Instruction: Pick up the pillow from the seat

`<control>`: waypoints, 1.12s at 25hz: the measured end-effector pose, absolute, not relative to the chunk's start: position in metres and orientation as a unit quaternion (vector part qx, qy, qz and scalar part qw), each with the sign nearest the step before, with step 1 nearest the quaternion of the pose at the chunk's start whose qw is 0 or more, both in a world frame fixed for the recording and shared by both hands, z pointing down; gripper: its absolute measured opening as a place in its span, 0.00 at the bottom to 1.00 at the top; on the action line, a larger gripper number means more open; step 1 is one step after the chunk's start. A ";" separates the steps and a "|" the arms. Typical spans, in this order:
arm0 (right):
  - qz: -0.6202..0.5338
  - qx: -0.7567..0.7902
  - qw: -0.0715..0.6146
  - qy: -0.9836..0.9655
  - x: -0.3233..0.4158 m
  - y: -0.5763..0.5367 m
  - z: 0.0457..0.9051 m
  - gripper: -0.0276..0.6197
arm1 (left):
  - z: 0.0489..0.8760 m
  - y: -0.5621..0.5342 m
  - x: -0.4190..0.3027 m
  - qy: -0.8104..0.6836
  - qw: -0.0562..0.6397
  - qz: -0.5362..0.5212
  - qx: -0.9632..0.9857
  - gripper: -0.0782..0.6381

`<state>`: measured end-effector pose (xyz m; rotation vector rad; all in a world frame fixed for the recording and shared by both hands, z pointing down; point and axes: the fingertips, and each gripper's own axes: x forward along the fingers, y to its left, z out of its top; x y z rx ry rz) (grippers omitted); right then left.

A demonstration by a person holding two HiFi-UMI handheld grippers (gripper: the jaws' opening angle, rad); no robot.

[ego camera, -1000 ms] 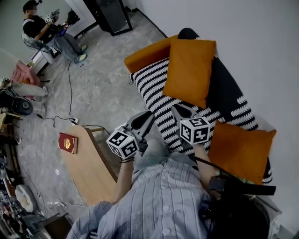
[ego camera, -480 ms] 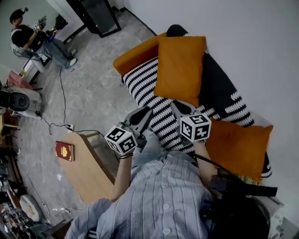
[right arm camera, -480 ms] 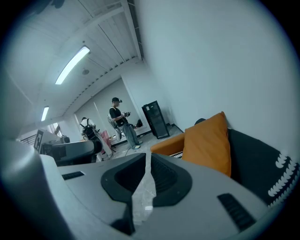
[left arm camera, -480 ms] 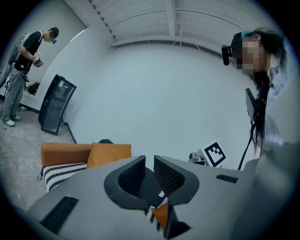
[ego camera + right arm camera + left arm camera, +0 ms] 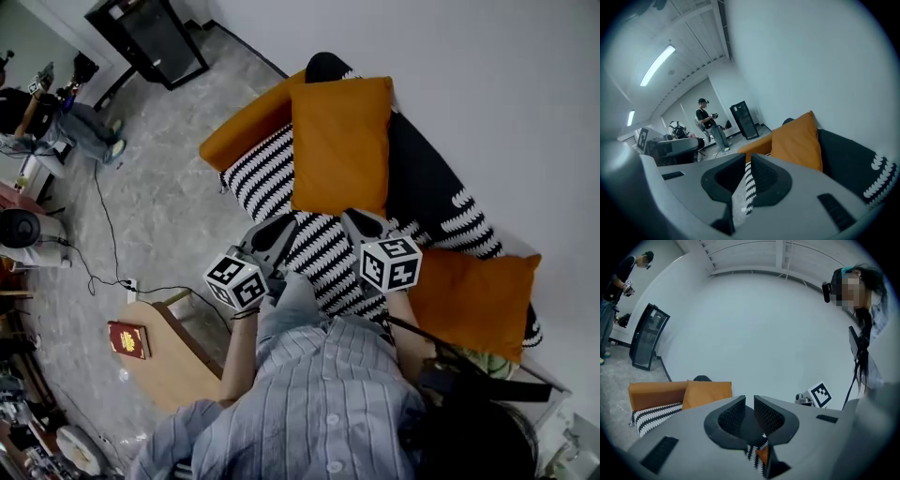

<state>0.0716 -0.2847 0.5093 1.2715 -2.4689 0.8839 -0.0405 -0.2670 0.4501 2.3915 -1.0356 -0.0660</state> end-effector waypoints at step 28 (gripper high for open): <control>0.312 0.567 0.184 -0.740 0.145 -0.482 0.592 0.11 | 0.569 -0.487 -0.101 -0.311 0.299 0.033 0.901 0.18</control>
